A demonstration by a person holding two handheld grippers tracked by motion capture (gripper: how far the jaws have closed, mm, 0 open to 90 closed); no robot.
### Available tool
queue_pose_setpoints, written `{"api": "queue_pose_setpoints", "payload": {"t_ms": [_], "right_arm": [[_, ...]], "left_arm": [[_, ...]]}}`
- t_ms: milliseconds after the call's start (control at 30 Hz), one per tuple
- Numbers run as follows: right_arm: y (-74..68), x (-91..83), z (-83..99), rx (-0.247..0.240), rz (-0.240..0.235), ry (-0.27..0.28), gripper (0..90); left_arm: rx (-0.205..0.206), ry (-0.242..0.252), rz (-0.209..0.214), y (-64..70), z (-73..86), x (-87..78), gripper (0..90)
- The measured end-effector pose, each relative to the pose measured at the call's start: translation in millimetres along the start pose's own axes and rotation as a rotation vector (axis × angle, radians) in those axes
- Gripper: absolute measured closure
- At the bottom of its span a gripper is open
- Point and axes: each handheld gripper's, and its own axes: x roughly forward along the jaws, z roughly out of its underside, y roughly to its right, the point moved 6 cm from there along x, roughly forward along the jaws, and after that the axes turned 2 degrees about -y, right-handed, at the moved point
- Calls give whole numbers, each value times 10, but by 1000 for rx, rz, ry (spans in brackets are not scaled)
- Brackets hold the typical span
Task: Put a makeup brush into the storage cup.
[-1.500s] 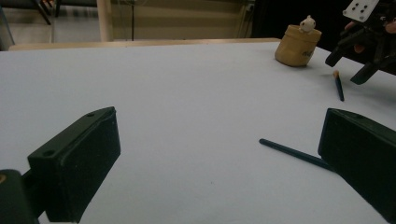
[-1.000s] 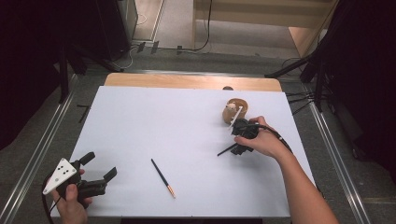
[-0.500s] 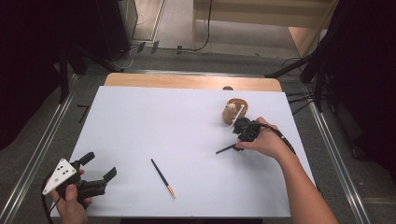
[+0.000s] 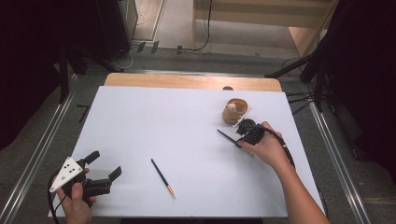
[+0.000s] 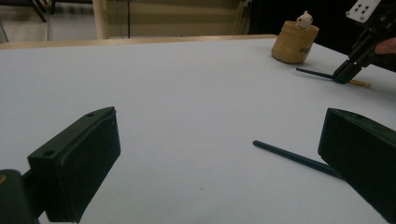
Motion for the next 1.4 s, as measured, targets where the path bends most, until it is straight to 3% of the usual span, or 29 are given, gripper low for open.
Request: {"api": "queue_pose_setpoints", "payload": {"t_ms": [67,133,167,200,433,567,633,767,933,1033,1133,1233,1400], "right_arm": [[-7,-6,12,9,0,25,850],[-36,-48,47,32,-4,103,850],[-36,-48,47,32,-4,103,850],[-49,-83,61,45,11,157,850],[-97,-215,84,87,43,322,850],[-111,-274,100,108,61,378,851],[-130,-339,108,132,61,444,850],[-158,-390,117,147,67,489,850],[-209,-476,182,193,38,583,850],[-233,-475,221,191,47,595,851],[-252,-489,232,181,48,598,851],[-304,-538,244,197,46,645,851],[-374,-567,217,192,58,673,851]], "left_arm": [[6,-1,2,17,-8,22,0],[7,-2,14,57,-40,82,0],[7,-2,14,57,-40,82,0],[9,-1,14,64,-54,103,0],[30,-4,26,129,-163,239,0],[61,-15,45,225,-243,341,0],[78,-16,61,302,-316,444,0],[87,-20,79,366,-378,555,0],[87,-26,121,456,-461,745,0],[100,-37,165,518,-466,813,0],[101,-40,175,520,-474,844,0],[100,-35,204,544,-521,887,0],[105,-29,246,645,-581,928,0]]}}
